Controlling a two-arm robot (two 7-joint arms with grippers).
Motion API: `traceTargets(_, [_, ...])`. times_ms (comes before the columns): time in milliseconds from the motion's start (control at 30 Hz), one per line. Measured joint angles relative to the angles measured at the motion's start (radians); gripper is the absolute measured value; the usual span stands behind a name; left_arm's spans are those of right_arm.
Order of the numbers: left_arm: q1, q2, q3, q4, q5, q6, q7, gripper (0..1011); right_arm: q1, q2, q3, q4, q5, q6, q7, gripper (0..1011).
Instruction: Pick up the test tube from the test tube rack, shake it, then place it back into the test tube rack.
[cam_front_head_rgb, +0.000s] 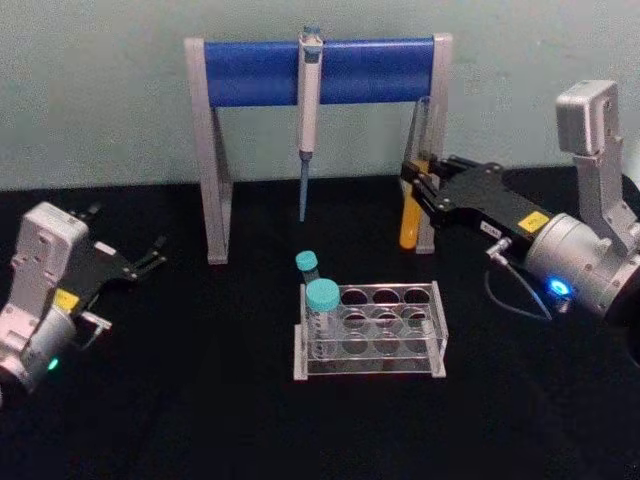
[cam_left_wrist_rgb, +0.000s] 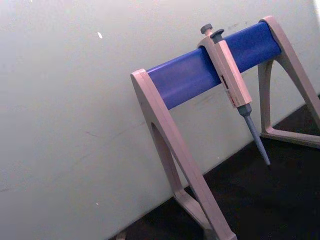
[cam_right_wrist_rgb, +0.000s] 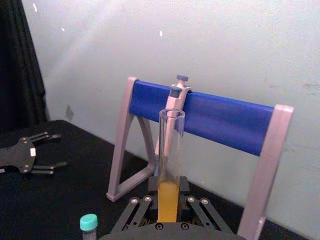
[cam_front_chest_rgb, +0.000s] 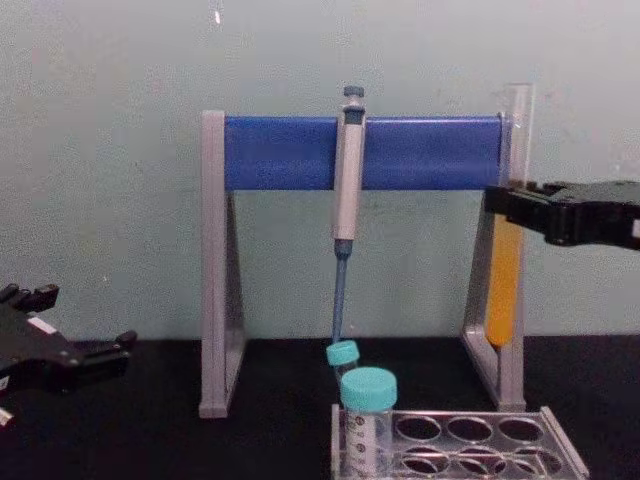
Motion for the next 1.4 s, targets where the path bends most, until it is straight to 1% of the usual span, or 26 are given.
traceTargets(167, [0.000, 0.000, 0.000, 0.000, 0.000, 0.000, 0.000, 1001, -0.030, 0.015, 0.018, -0.033, -0.001, 0.013, -0.007, 229])
traceTargets(267, [0.000, 0.000, 0.000, 0.000, 0.000, 0.000, 0.000, 1002, -0.057, 0.031, 0.032, -0.064, -0.002, 0.023, -0.013, 229])
traceTargets(367, [0.000, 0.000, 0.000, 0.000, 0.000, 0.000, 0.000, 1001, -0.100, 0.053, 0.049, -0.110, -0.001, 0.038, -0.016, 229])
traceTargets(467, [0.000, 0.000, 0.000, 0.000, 0.000, 0.000, 0.000, 1001, -0.123, 0.064, 0.057, -0.135, 0.005, 0.045, -0.015, 229])
traceTargets(600, [0.000, 0.000, 0.000, 0.000, 0.000, 0.000, 0.000, 1001, -0.153, 0.072, 0.061, -0.163, 0.022, 0.052, -0.005, 229])
traceTargets(700, [0.000, 0.000, 0.000, 0.000, 0.000, 0.000, 0.000, 1001, -0.163, 0.072, 0.046, -0.174, 0.037, 0.056, 0.013, 229])
traceTargets(800, [0.000, 0.000, 0.000, 0.000, 0.000, 0.000, 0.000, 1001, -0.159, 0.066, 0.032, -0.172, 0.043, 0.057, 0.024, 229])
traceTargets(833, [0.000, 0.000, 0.000, 0.000, 0.000, 0.000, 0.000, 1001, -0.150, 0.059, 0.019, -0.165, 0.046, 0.056, 0.031, 229])
traceTargets(900, [0.000, 0.000, 0.000, 0.000, 0.000, 0.000, 0.000, 1001, -0.139, 0.051, 0.007, -0.156, 0.048, 0.054, 0.037, 229])
traceTargets(1000, [0.000, 0.000, 0.000, 0.000, 0.000, 0.000, 0.000, 1002, -0.103, 0.028, -0.024, -0.126, 0.048, 0.040, 0.047, 229])
traceTargets(1133, [0.000, 0.000, 0.000, 0.000, 0.000, 0.000, 0.000, 1001, -0.069, 0.008, -0.044, -0.094, 0.044, 0.027, 0.053, 229])
traceTargets(1233, [0.000, 0.000, 0.000, 0.000, 0.000, 0.000, 0.000, 1001, -0.028, -0.013, -0.065, -0.048, 0.032, 0.016, 0.057, 229])
traceTargets(1400, [0.000, 0.000, 0.000, 0.000, 0.000, 0.000, 0.000, 1001, 0.009, -0.030, -0.070, -0.002, 0.018, 0.009, 0.049, 229])
